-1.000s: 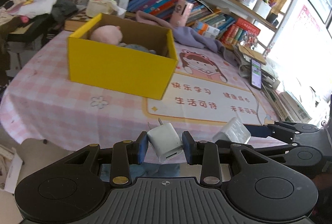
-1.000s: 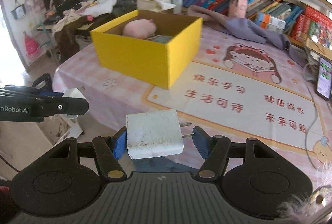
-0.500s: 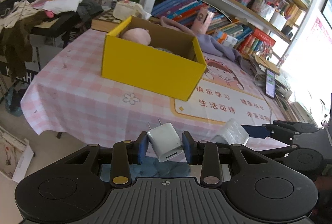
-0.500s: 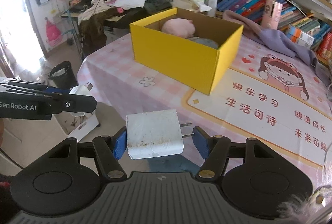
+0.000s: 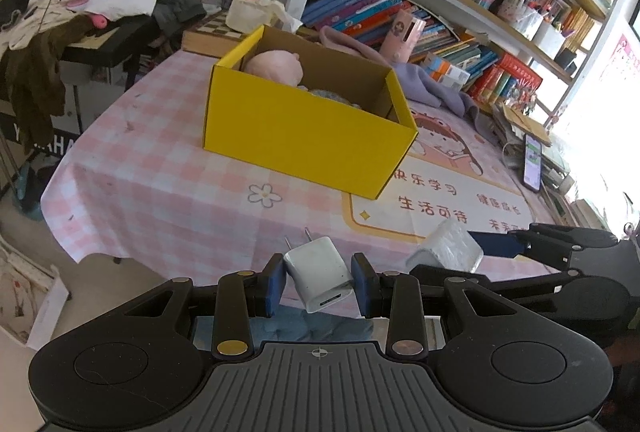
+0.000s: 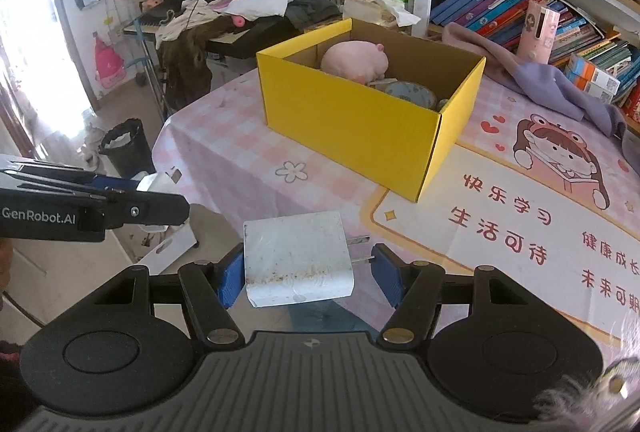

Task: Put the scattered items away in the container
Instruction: 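Lift both chargers and carry them over the yellow box, then lower both chargers into the box and open both grippers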

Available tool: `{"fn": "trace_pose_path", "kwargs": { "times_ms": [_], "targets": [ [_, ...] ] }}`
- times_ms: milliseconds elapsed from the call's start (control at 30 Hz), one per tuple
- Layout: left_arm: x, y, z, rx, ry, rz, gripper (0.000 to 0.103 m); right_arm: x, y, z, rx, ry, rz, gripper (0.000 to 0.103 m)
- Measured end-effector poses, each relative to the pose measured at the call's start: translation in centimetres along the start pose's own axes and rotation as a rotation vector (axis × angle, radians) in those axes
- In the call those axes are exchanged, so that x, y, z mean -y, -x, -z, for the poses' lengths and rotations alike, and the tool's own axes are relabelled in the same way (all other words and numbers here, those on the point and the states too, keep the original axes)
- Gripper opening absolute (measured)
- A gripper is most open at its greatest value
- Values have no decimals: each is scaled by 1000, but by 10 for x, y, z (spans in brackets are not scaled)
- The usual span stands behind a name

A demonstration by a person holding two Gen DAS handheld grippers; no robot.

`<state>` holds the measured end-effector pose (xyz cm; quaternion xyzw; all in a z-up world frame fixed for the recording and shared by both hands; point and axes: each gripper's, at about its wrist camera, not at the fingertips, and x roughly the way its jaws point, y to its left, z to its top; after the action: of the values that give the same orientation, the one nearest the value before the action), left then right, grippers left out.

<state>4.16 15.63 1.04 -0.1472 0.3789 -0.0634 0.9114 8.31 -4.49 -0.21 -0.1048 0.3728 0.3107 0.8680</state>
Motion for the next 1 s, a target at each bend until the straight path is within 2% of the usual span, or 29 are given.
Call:
{"fn": "trace_pose_path", "kwargs": {
  "times_ms": [233, 767, 1000],
  "targets": [
    [-2, -18, -24, 19, -8, -28, 34, 19, -18, -19, 12, -2, -4, 63],
    [15, -76, -127, 127, -151, -78, 34, 81, -54, -103, 151, 3, 14, 63],
    [12, -118, -157, 110, -200, -107, 34, 108, -87, -138, 175, 25, 37, 63]
  ]
}}
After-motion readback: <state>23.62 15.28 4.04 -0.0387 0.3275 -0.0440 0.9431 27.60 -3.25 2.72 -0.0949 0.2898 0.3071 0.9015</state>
